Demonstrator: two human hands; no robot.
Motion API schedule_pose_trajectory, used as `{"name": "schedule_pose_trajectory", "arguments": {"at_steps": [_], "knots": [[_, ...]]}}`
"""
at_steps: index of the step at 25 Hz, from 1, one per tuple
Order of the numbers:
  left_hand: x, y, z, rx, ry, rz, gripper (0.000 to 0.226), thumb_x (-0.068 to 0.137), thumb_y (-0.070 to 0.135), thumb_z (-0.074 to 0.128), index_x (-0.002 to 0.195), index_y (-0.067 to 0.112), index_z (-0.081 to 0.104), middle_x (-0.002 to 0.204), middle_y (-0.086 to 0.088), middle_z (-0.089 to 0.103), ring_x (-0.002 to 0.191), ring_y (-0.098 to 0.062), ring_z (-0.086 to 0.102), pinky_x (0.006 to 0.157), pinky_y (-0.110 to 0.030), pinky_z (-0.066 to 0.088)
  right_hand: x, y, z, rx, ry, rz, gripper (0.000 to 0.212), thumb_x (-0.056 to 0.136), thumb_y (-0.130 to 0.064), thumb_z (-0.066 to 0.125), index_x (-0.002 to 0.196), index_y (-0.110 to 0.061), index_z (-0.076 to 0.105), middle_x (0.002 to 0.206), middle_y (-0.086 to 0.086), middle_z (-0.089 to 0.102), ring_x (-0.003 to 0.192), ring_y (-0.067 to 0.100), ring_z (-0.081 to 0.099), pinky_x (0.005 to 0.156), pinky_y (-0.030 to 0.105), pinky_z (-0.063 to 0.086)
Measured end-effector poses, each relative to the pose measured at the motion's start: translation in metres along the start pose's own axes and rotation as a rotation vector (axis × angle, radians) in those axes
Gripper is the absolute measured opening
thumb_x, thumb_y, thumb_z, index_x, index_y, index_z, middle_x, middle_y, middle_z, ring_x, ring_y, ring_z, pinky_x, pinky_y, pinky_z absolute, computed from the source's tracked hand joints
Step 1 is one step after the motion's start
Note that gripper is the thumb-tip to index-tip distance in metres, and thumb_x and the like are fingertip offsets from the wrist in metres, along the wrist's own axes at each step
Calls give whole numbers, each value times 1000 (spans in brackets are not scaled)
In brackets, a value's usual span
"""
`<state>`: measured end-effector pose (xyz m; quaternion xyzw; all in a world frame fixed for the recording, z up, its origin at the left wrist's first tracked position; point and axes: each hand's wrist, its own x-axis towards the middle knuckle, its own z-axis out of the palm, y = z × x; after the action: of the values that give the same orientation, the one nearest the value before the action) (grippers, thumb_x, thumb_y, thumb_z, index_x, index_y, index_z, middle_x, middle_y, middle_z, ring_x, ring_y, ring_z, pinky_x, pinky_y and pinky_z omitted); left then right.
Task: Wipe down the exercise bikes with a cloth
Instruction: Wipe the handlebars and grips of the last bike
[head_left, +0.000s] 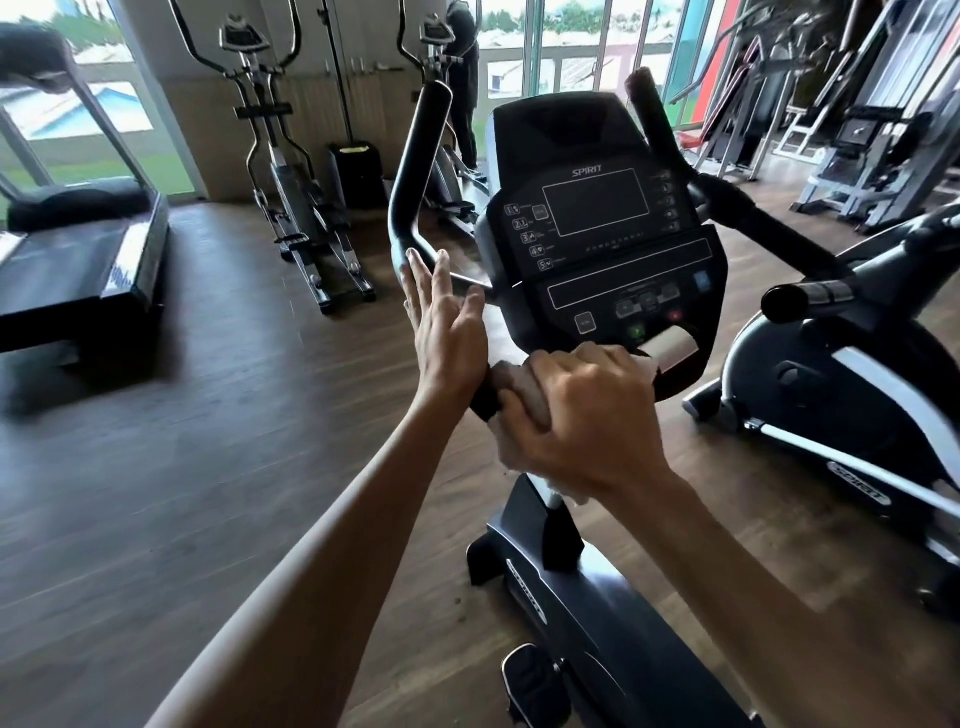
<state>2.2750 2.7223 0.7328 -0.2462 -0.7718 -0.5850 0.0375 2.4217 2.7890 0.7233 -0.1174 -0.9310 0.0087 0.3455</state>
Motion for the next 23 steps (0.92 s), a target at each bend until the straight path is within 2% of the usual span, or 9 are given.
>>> {"name": "schedule_pose_trajectory", "arguments": {"at_steps": [3, 6, 7, 9, 11, 14, 17, 20, 23], "knots": [[0, -6, -14, -308, -89, -71, 53, 106, 36, 41, 157, 22, 37, 172, 3, 3, 157, -9, -6, 128, -42, -2, -4, -17, 3, -130, -97, -86, 61, 87, -71, 53, 101, -13, 62, 86, 6, 69, 78, 28, 63, 77, 43, 48], [3, -8, -43, -525, -110, -156, 48, 107, 43, 40, 145, 18, 55, 153, 4, 49, 140, -6, 43, 118, -31, 27, -5, -37, 10, -254, -195, -122, 66, 86, -58, 65, 126, -7, 53, 106, 11, 65, 87, 28, 66, 78, 42, 52], [5, -8, -52, -537, -105, -160, 48, 110, 40, 35, 146, 15, 55, 149, 4, 53, 134, -3, 47, 116, -27, 29, -2, -42, 13, -261, -202, -115, 64, 86, -49, 68, 130, -5, 52, 109, 13, 65, 87, 29, 67, 75, 41, 53], [7, -7, -65, -535, -99, -148, 52, 112, 38, 28, 151, 10, 46, 156, -1, 47, 142, -8, 43, 120, -26, 27, 9, -52, 17, -258, -241, -73, 62, 85, -35, 69, 133, -1, 51, 116, 18, 65, 87, 30, 69, 71, 39, 55], [5, -7, -70, -535, -100, -145, 54, 112, 38, 25, 153, 7, 42, 159, -5, 42, 147, -12, 38, 124, -28, 24, 23, -62, 20, -238, -302, -4, 69, 86, -31, 71, 141, 3, 45, 129, 22, 61, 99, 31, 70, 74, 39, 57], [-2, -12, -80, -489, -74, -140, 55, 112, 39, 25, 151, 7, 46, 155, -5, 48, 144, -12, 43, 123, -31, 27, 48, -75, 27, -90, -337, 87, 74, 98, -29, 58, 153, 6, 23, 150, 27, 42, 131, 35, 53, 94, 40, 52], [-10, -23, -101, -403, -32, -160, 50, 113, 38, 27, 149, 11, 49, 155, -6, 49, 143, -14, 44, 119, -30, 31, 69, -84, 33, -61, -314, 103, 71, 98, -19, 52, 154, 7, 17, 157, 30, 31, 144, 37, 38, 108, 40, 43], [-8, -43, -125, -311, -2, -182, 45, 112, 38, 29, 140, 16, 58, 147, -5, 55, 134, -16, 51, 113, -33, 37, 78, -86, 44, -30, -214, 23, 68, 95, -11, 55, 154, 7, 25, 155, 30, 37, 145, 39, 38, 113, 43, 39], [3, -67, -155, -265, 79, -234, 39, 112, 32, 35, 132, 14, 63, 134, -2, 62, 129, -17, 55, 112, -35, 41, 94, -97, 54, 195, -126, -91, 68, 94, -13, 65, 152, 4, 34, 152, 25, 45, 139, 38, 48, 107, 45, 44]]}}
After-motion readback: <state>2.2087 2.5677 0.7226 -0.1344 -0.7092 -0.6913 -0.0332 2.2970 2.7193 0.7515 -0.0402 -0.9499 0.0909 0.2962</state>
